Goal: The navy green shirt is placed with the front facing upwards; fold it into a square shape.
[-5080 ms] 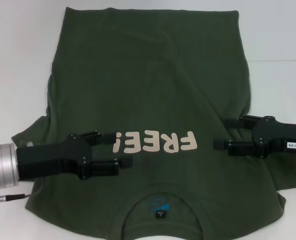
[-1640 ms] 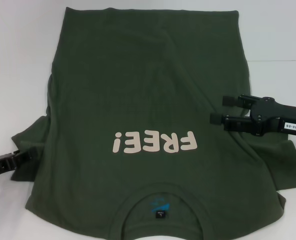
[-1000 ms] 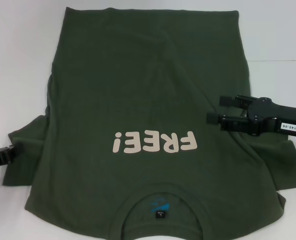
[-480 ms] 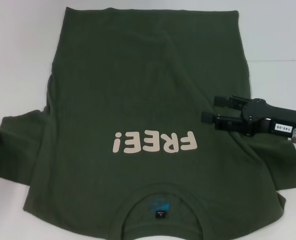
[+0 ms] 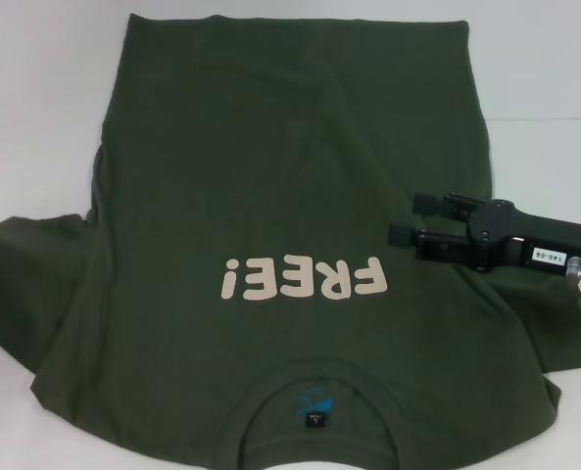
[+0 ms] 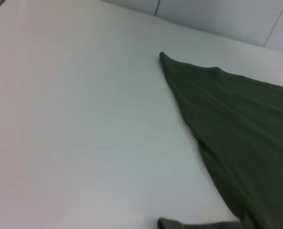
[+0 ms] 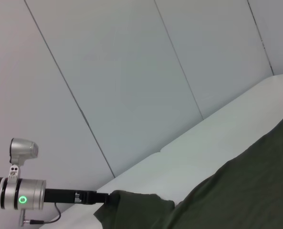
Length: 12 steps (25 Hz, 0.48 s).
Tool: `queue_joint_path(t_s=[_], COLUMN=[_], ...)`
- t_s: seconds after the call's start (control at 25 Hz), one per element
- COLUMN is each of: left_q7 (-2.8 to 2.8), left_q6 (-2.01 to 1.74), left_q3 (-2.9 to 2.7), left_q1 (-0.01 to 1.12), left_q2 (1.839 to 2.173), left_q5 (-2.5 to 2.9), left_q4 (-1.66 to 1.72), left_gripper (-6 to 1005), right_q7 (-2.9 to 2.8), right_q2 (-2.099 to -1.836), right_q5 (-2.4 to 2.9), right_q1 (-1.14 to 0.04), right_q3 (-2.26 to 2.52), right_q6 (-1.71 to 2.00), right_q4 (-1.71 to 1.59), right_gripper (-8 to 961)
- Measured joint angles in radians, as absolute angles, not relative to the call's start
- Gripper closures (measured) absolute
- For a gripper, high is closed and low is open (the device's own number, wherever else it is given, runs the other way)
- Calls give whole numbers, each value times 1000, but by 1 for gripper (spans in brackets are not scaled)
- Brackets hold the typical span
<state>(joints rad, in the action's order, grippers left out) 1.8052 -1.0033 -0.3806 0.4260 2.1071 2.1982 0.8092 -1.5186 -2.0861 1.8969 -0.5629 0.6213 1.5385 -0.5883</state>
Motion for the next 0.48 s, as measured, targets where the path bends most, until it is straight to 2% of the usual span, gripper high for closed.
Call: queue_joint_path(t_s=[0.48], left_q7=[1796], left_q6=[-980], left_q3=[-385], left_q1=[443], left_q2=[2102], left_q5=[2198], left_q4=[814], left_gripper=[996], right_q7=[-1519], right_q2=[-2086], right_q5=[1898], right_q1=[-562], right_q3=[621], right_q6=[1539], right_q4=[-584], right_gripper=[41])
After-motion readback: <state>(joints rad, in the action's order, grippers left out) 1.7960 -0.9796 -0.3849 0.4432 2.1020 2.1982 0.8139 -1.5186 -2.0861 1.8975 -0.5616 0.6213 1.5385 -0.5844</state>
